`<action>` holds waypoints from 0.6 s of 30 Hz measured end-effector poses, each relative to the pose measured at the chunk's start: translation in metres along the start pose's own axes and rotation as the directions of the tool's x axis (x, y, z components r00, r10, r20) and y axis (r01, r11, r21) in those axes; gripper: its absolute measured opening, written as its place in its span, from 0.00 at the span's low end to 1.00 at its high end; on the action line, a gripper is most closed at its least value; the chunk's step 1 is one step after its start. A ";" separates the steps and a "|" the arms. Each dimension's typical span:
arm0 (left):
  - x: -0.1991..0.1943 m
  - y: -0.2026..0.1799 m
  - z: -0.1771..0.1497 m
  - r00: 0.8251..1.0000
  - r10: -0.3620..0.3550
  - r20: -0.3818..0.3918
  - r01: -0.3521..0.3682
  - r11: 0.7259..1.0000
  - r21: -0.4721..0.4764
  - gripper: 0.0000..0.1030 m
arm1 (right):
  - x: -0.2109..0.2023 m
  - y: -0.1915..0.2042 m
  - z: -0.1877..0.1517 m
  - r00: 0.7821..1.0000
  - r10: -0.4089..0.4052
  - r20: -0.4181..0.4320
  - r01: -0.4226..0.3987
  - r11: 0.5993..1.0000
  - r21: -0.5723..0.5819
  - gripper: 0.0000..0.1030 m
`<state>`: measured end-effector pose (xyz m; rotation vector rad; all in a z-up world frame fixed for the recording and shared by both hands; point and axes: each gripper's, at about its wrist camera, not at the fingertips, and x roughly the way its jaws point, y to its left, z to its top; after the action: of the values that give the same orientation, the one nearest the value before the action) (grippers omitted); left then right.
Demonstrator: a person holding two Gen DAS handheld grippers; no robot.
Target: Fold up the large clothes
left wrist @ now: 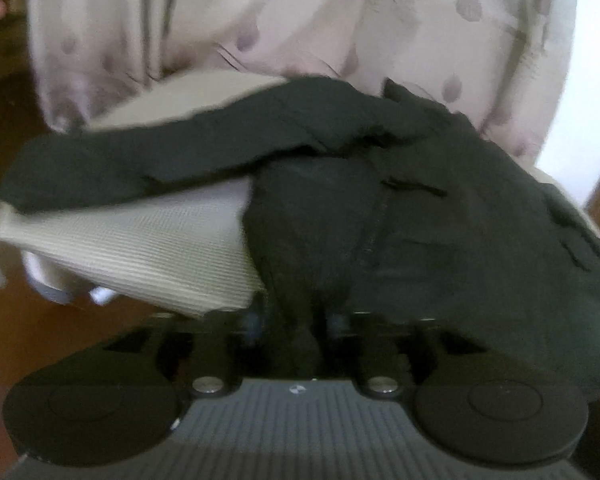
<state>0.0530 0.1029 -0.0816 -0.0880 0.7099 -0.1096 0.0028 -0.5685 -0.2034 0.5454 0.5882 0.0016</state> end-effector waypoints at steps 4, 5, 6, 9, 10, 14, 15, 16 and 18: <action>-0.035 -0.010 0.012 0.980 0.112 0.165 -0.119 0.992 0.035 0.97 | -0.023 0.033 0.002 0.976 -0.162 0.144 0.180 0.977 -0.118 0.41; -0.041 -0.015 0.015 0.972 0.138 0.193 -0.150 0.987 0.049 1.00 | -0.030 0.044 0.003 0.968 -0.167 0.185 0.196 0.969 -0.148 0.62; -0.048 -0.021 0.020 0.960 0.161 0.231 -0.179 0.982 0.061 1.00 | -0.038 0.056 0.005 0.959 -0.162 0.233 0.205 0.963 -0.175 0.74; -0.057 -0.038 0.032 0.949 0.148 0.279 -0.177 0.981 0.084 1.00 | -0.057 0.087 0.007 0.934 -0.109 0.340 0.197 0.952 -0.236 0.90; -0.057 -0.044 0.037 0.948 0.143 0.284 -0.173 0.981 0.085 1.00 | -0.060 0.098 0.009 0.932 -0.088 0.351 0.188 0.947 -0.261 0.91; -0.049 -0.069 0.048 0.948 0.133 0.289 -0.168 0.981 0.098 1.00 | -0.061 0.126 0.013 0.943 -0.014 0.333 0.119 0.948 -0.295 0.94; -0.047 -0.073 0.048 0.949 0.127 0.289 -0.163 0.981 0.102 1.00 | -0.058 0.130 0.015 0.948 -0.004 0.319 0.102 0.951 -0.293 0.94; -0.045 -0.079 0.051 0.950 0.120 0.289 -0.157 0.981 0.110 1.00 | -0.057 0.133 0.016 0.953 0.005 0.304 0.087 0.954 -0.288 0.94; -0.044 -0.087 0.051 0.948 0.118 0.295 -0.161 0.979 0.126 1.00 | -0.054 0.138 0.019 0.957 0.028 0.288 0.057 0.957 -0.284 0.94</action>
<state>0.0475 0.0251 -0.0047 0.0886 0.4145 -0.0125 -0.0111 -0.4674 -0.0939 0.2480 0.2965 -0.0060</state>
